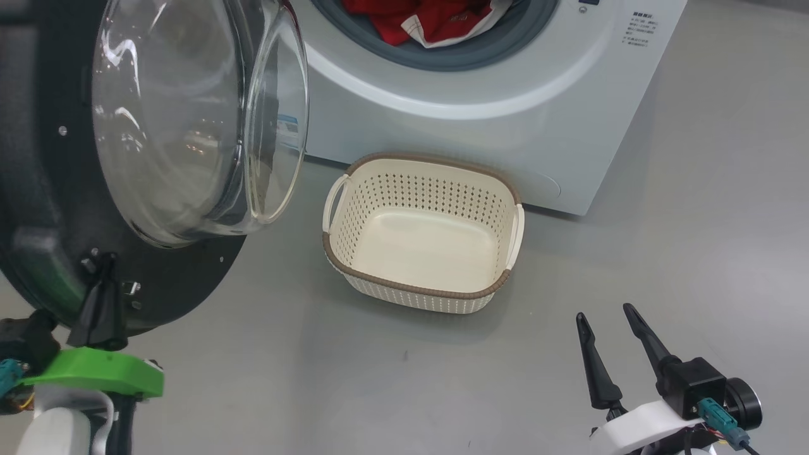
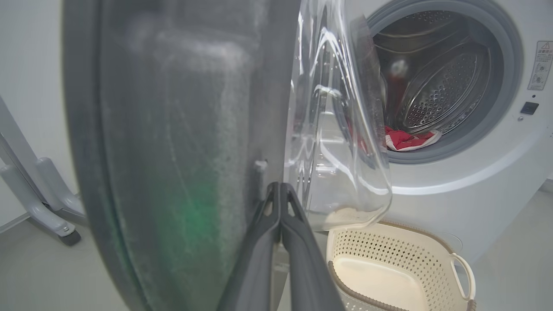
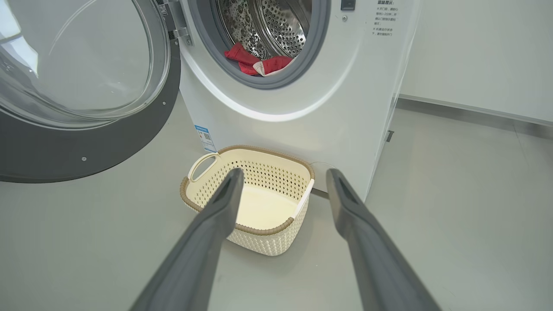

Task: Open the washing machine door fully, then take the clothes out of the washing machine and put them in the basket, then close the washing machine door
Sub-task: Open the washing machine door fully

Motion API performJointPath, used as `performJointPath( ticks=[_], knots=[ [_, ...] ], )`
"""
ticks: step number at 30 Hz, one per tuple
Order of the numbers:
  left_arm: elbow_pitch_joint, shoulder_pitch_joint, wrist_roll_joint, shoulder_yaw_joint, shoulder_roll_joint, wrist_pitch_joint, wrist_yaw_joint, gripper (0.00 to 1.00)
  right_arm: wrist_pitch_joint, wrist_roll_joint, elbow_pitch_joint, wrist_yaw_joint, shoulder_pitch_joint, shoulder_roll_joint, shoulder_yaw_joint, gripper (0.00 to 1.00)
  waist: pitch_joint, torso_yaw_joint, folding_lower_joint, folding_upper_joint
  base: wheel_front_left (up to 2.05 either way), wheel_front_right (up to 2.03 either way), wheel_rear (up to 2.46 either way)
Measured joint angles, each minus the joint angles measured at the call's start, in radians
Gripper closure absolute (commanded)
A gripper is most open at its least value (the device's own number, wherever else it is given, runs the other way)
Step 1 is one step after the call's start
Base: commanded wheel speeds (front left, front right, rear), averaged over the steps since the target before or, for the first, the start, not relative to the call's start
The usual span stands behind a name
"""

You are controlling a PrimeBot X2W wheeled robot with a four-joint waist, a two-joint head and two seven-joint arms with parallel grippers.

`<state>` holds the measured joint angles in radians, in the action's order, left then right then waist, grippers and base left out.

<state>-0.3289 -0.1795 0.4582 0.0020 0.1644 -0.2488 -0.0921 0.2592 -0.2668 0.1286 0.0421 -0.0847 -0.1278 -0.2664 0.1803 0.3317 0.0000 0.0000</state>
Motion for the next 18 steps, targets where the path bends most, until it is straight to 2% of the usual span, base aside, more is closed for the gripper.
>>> performJointPath(
  ticks=[18],
  knots=[
    [-0.058, -0.107, 0.098, 0.216, 0.078, 0.0, 0.0, 1.0, -0.036, 0.048, -0.029, 0.005, 0.082, -0.028, -0.007, 0.0, 0.164, 0.008, 0.0, 0.0, 0.0, 0.0, 0.0]
  ],
)
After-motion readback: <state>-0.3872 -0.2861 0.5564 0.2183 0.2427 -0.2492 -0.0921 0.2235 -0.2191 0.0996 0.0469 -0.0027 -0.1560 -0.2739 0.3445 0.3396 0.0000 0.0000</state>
